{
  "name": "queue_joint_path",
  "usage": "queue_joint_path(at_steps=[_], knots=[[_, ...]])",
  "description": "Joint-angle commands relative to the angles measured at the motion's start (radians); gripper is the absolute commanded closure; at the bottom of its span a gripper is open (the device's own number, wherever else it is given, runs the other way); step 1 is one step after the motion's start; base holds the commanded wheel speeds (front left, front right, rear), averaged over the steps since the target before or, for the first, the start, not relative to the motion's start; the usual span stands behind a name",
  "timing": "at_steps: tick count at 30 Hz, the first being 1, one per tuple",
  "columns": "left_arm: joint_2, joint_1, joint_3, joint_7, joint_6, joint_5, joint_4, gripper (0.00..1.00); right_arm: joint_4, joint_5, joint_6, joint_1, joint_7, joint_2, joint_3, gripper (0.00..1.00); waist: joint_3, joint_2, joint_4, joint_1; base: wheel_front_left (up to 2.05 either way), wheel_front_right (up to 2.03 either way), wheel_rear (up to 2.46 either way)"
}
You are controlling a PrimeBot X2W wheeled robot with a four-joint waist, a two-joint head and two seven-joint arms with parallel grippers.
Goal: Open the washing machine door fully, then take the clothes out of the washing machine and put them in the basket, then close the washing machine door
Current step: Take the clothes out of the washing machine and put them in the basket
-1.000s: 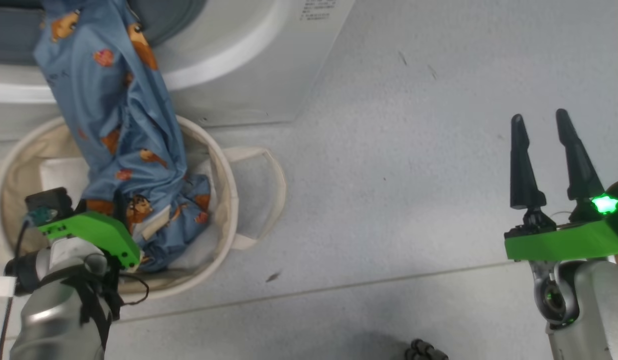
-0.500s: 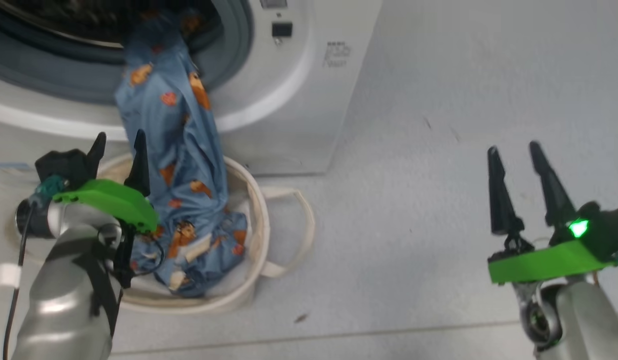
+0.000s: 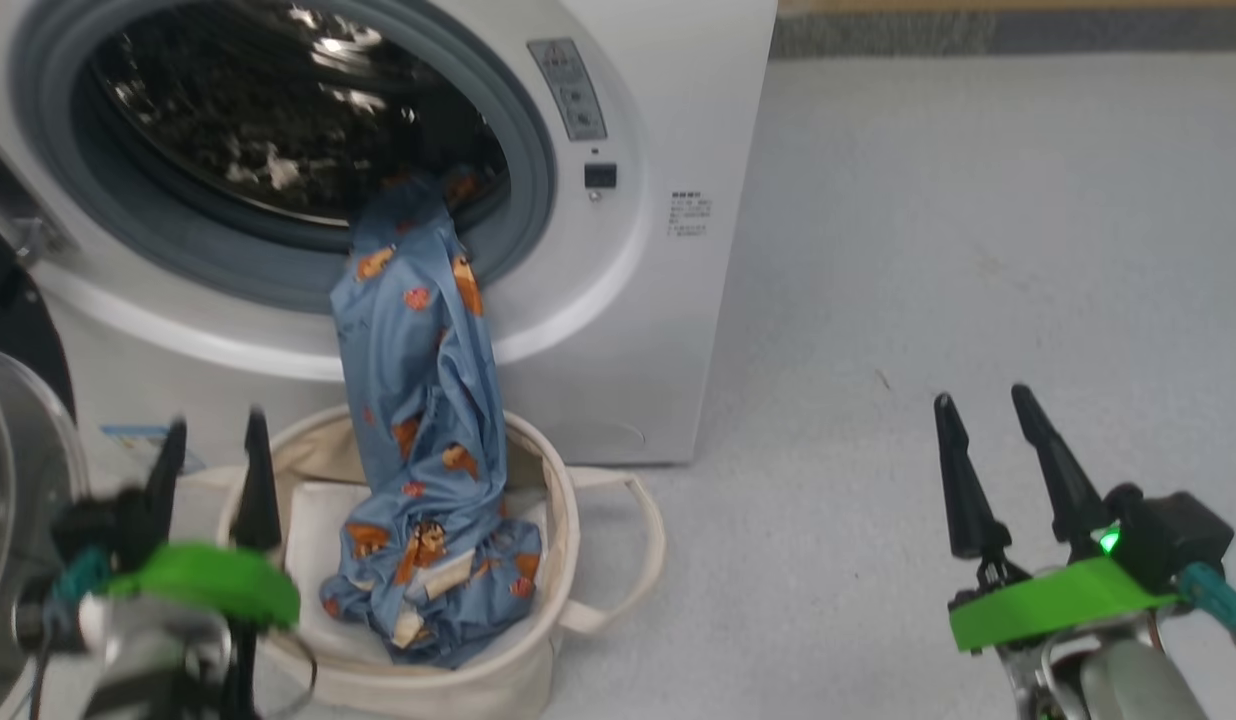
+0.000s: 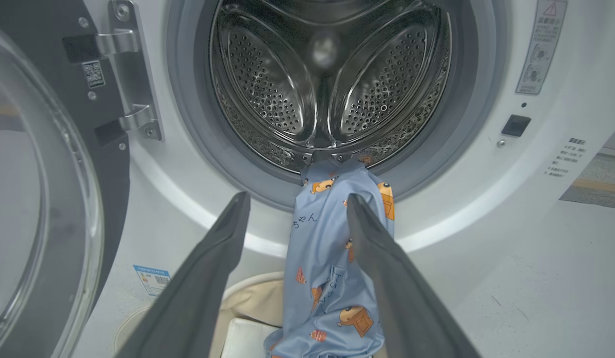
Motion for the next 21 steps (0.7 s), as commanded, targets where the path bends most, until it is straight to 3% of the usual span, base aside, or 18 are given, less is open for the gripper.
queue_joint_path(at_steps=[1,9,21], knots=[[0.03,0.031,0.045,-0.012,0.011,0.013,-0.06,0.0,-0.025,-0.006,0.0,0.007,-0.012,0.0,0.024,0.0,-0.037,-0.0001,0.008,0.0,0.0,0.0,0.0],[0.017,0.194,0.046,-0.009,0.045,0.026,-0.173,0.0,-0.014,-0.027,0.0,0.052,-0.012,-0.004,0.043,0.0,-0.1,-0.0001,0.017,0.0,0.0,0.0,0.0],[0.021,0.284,0.03,0.05,0.062,0.015,-0.291,0.0,-0.026,-0.05,0.0,0.044,-0.012,-0.016,0.082,0.0,-0.126,-0.0001,0.021,0.0,0.0,0.0,0.0]])
